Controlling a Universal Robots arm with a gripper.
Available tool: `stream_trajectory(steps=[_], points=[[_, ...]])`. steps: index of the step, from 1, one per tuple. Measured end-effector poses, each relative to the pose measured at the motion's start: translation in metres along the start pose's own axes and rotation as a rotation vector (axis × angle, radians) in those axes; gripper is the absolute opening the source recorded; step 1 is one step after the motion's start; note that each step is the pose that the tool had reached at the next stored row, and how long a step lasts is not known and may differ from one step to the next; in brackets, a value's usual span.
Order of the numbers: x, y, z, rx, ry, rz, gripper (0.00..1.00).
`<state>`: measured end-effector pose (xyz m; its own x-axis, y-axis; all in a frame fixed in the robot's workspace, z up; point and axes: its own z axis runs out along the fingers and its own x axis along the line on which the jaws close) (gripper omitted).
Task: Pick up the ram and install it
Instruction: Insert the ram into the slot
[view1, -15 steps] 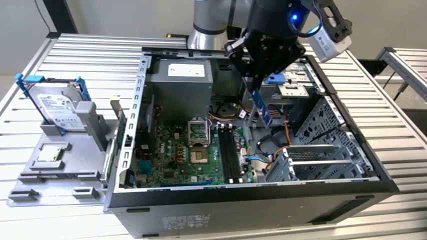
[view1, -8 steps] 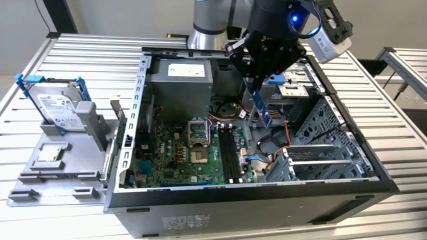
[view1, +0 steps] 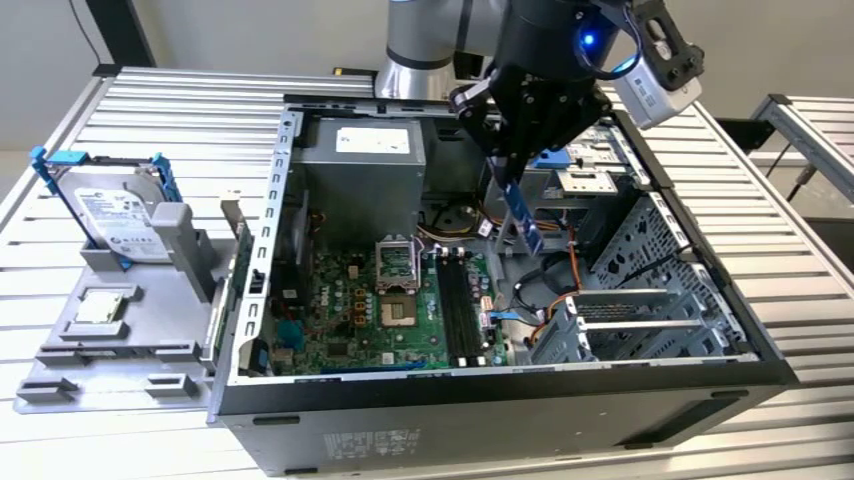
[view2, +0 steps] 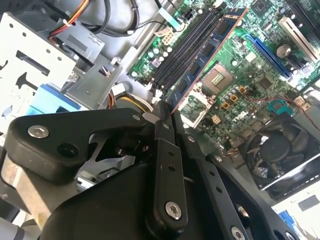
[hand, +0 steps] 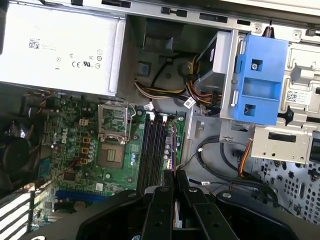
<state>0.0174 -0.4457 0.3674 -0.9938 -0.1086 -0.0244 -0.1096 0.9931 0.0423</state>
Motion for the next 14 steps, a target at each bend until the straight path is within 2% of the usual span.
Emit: stream_trajectory(steps=[14], points=[[0.0005, -0.0008, 0.0192, 0.0088, 0.0023, 0.002, 0.00]])
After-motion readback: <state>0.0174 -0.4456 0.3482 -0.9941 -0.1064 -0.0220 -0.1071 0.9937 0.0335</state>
